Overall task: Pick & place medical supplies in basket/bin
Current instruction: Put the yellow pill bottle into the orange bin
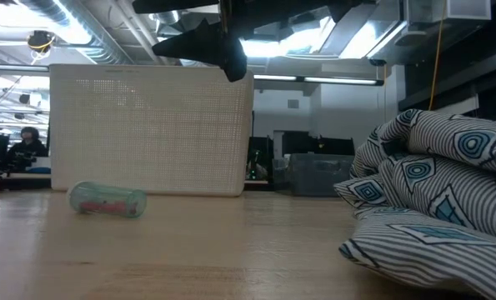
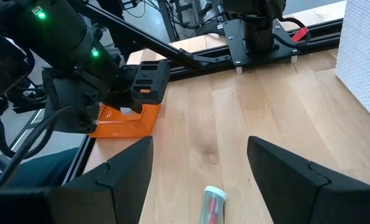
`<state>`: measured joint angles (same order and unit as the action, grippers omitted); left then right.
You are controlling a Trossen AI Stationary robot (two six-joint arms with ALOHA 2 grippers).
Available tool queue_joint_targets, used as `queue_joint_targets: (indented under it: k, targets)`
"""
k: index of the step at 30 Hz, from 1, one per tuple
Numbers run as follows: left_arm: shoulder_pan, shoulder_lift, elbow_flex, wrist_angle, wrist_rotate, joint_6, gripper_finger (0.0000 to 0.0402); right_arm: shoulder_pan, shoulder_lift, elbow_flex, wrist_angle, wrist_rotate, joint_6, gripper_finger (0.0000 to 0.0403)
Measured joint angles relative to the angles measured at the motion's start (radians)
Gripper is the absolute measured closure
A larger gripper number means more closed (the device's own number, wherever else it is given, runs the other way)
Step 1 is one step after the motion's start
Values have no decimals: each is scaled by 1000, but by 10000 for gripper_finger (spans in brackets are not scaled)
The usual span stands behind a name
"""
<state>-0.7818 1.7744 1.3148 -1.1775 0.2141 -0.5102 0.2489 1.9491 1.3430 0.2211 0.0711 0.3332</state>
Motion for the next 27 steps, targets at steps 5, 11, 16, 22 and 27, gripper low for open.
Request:
queue_joint_targets:
  k: [5, 11, 16, 22, 27]
  targets:
    - [0, 0, 0, -2, -6, -2, 269, 0, 0, 0, 0, 0, 0, 140]
    - [0, 0, 0, -4, -5, -17, 256, 0, 0, 0, 0, 0, 0, 140]
    - [-1, 0, 0, -4, -5, -26, 247, 0, 0, 0, -2, 0, -1, 140]
    - [-1, 0, 0, -11, -4, -29, 235, 0, 0, 0, -6, -1, -1, 140]
    - [-2, -4, 1, -48, -4, -51, 224, 0, 0, 0, -6, -1, -1, 140]
